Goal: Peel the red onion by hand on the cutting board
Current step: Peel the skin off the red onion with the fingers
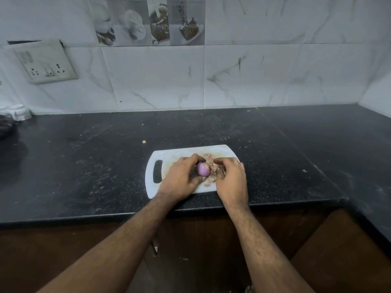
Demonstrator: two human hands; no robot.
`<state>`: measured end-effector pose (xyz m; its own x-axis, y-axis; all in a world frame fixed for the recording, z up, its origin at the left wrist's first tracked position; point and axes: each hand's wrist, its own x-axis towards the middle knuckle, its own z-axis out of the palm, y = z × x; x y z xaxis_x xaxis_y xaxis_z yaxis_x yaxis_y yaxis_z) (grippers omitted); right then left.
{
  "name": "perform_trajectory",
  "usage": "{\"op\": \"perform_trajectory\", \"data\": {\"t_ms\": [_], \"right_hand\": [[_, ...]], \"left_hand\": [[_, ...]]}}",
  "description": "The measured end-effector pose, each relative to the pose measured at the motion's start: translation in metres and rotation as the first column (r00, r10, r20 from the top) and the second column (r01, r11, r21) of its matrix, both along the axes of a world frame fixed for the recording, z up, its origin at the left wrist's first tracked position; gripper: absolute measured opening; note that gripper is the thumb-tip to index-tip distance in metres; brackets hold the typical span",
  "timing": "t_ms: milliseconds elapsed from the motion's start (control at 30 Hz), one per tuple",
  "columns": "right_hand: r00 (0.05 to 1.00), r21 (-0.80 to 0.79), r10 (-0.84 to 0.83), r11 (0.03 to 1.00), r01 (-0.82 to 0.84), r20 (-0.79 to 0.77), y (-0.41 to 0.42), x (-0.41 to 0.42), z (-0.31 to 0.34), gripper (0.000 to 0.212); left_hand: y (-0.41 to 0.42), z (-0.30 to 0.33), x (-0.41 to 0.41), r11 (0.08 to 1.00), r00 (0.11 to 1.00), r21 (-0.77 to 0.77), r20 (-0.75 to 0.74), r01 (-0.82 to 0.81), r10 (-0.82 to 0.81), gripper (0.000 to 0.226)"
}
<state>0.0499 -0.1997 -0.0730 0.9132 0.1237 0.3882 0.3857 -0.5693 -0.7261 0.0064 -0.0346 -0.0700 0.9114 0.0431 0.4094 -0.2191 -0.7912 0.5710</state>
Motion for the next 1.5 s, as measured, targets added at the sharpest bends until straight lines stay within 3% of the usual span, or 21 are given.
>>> {"op": "perform_trajectory", "data": {"t_ms": [133,233,667,1100,1500], "right_hand": [[0.993,0.015,0.099,0.995,-0.1,0.057,-0.0019,-0.0028,0.0022,0.018],[0.992,0.04,0.108,0.993,-0.11,0.061,-0.0004,-0.0035,-0.001,0.016],[0.992,0.21,0.112,0.973,-0.096,-0.063,-0.006,-0.0042,0.004,0.018],[0.993,0.179,0.11,0.979,-0.1,-0.049,-0.0023,-0.0011,0.0008,0.005],[0.993,0.184,0.077,0.981,-0.059,-0.093,-0.0044,-0.0038,0.0043,0.006]], "left_hand": [[-0.0008,-0.0013,-0.0003,0.998,1.0,-0.065,-0.003,0.026,-0.026,0.053],[-0.0005,-0.0027,0.0023,0.999,0.999,0.0,0.004,-0.043,0.043,0.06],[0.0008,-0.0034,0.003,0.999,0.999,-0.04,0.029,0.032,-0.031,0.039],[-0.0006,-0.0033,0.0031,0.998,0.999,-0.055,0.036,0.036,-0.034,0.036],[-0.0007,-0.0004,0.0004,0.996,1.0,-0.083,0.005,0.022,-0.022,0.037]]}}
